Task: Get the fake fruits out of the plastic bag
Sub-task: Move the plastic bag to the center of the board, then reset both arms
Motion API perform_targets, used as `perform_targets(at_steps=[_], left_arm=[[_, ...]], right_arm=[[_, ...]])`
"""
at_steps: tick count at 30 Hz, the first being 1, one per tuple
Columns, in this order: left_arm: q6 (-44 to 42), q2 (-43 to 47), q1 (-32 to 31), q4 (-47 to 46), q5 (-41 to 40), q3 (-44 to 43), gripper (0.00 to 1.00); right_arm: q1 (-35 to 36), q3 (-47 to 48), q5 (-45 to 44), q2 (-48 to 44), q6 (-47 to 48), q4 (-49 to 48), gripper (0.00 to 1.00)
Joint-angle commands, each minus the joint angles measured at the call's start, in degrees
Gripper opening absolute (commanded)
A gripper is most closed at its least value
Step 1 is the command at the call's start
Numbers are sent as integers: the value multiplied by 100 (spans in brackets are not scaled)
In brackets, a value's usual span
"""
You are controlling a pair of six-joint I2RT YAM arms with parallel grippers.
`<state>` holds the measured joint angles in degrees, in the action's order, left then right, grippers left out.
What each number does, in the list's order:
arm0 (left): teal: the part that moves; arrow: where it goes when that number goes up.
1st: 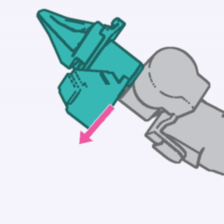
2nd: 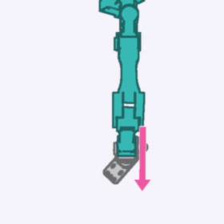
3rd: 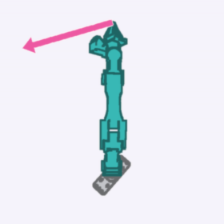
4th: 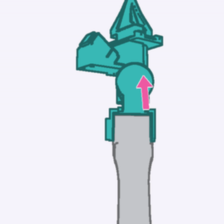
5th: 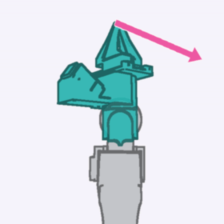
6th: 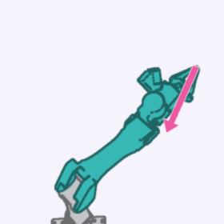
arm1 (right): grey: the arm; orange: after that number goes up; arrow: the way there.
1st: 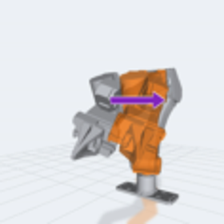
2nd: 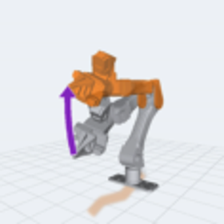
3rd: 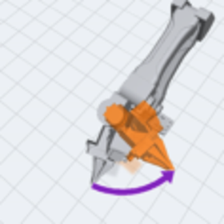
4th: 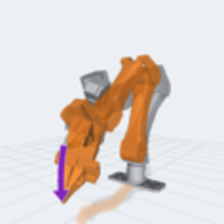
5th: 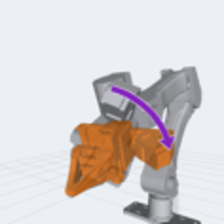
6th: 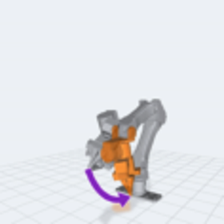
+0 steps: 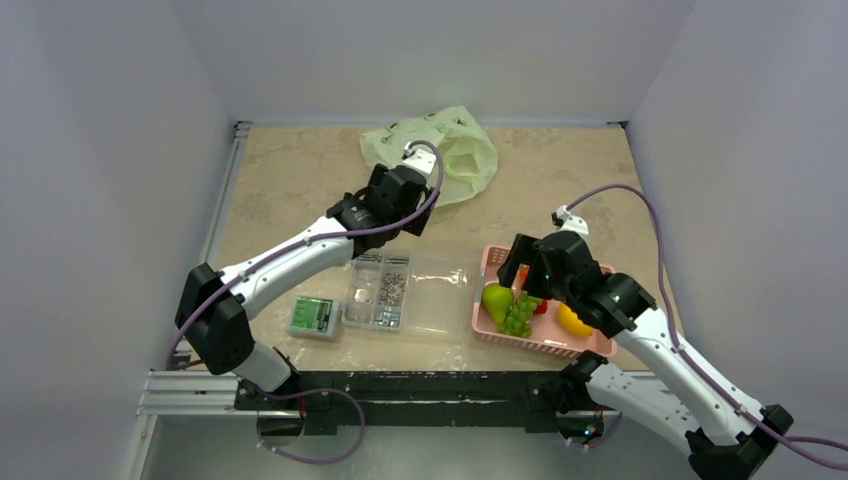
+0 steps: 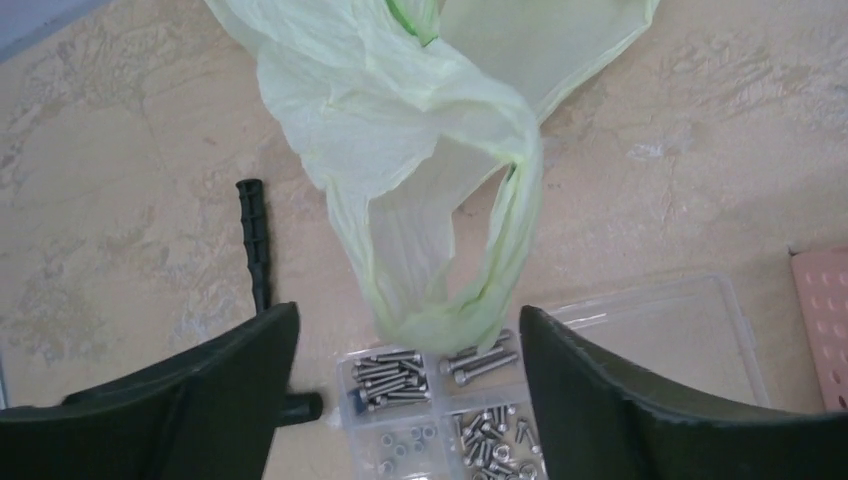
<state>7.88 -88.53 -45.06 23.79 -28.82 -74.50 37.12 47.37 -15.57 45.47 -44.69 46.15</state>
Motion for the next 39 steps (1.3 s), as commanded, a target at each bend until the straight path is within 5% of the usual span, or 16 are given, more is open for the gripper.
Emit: perform_targets(at_steps=[1,4,13,23,30,39], left_arm=[[372,653,49,635,-63,-59,91],[529,1213,58,939,208,55,100],[1300,3290,76,1987,1327,-52,100],[1606,4872,76,2750,1222,-655,100],[1741,5371,76,2763,745,-585,100],[1856,5228,76,2857,898,-609,100]], right_arm=[[14,385,-164,-240,306,20,96],[12,497,-244,-222,417,10,99],[7,1514,-1062,-36,658,324,99],[14,2482,-2431,-956,1216,58,99],[14,1980,-2187,-1925,2016,-1042,99],[13,2218,-2763,-1773,1859,-257,99]])
